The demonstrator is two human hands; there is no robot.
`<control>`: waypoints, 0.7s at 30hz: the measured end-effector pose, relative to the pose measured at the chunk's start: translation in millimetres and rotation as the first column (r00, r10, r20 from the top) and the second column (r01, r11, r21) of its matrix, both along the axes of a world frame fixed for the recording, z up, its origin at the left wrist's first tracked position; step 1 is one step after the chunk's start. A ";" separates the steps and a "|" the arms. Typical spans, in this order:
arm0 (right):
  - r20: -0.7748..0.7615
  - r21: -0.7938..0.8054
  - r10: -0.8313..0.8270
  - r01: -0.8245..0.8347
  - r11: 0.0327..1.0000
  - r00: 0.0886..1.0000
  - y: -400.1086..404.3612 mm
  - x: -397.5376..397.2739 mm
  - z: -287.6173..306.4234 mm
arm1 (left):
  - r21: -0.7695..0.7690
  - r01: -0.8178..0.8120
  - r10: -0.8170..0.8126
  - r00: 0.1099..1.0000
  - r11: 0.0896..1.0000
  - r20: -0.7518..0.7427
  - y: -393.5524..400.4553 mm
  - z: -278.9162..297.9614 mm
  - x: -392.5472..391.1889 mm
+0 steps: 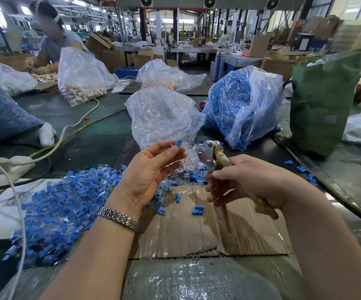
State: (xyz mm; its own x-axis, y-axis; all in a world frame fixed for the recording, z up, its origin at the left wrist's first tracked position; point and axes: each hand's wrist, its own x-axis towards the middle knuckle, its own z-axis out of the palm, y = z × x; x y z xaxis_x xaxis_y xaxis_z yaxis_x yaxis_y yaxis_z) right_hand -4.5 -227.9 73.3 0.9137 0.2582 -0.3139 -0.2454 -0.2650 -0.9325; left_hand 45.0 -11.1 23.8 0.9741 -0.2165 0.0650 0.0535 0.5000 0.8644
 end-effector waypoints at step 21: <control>0.132 -0.228 0.096 -0.064 0.972 0.987 34.5 8.4 -9.9 | 0.302 -0.149 0.101 0.980 0.942 0.169 -6.0 -1.3 -3.4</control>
State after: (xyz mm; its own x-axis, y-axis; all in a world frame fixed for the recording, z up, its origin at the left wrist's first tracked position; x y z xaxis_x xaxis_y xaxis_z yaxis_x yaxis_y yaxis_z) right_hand 3.9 -193.4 63.4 0.9319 0.2711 -0.2410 -0.0849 -0.4827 -0.8717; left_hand 41.6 -17.1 22.5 0.9789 -0.1265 0.1602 -0.1333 0.1984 0.9710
